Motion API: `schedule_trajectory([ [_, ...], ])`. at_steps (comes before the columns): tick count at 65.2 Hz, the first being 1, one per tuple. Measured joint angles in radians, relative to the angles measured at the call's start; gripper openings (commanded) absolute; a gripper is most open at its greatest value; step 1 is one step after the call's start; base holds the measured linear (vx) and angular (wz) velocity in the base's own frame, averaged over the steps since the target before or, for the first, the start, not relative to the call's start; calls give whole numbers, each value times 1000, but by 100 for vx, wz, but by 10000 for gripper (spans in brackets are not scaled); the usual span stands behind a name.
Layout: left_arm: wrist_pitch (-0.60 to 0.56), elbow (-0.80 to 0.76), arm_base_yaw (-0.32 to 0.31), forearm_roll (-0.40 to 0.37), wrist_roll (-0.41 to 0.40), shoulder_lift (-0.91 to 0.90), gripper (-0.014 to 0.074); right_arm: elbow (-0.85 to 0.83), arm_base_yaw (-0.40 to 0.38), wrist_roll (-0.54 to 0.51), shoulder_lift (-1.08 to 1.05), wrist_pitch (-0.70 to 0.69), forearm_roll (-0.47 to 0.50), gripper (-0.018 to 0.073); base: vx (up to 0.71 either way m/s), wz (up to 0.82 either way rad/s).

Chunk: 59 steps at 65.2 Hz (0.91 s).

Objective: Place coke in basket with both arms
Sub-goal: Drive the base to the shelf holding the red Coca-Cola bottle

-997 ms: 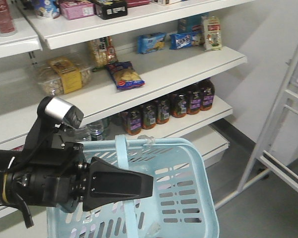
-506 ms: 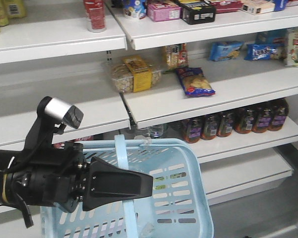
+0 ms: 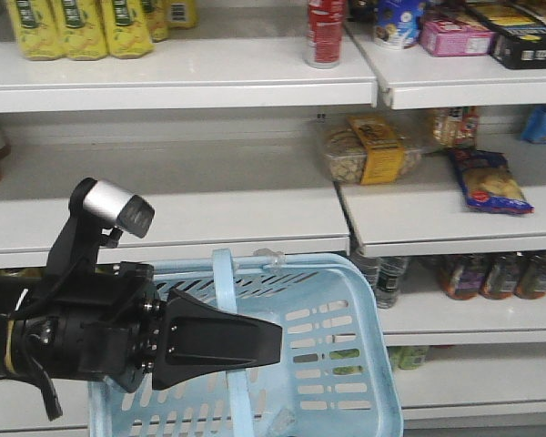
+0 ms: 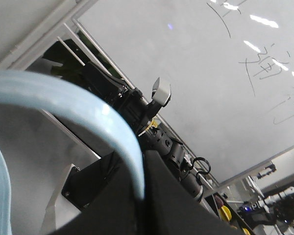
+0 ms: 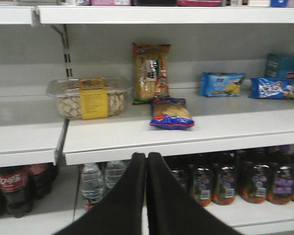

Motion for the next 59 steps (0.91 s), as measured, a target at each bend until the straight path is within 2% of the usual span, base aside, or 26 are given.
schedule_trajectory([
  [32,0,0,0,0,0,0,-6,0,0,0,0,0,0,-5,11,50],
  [59,0,0,0,0,0,0,-6,0,0,0,0,0,0,-5,11,23],
])
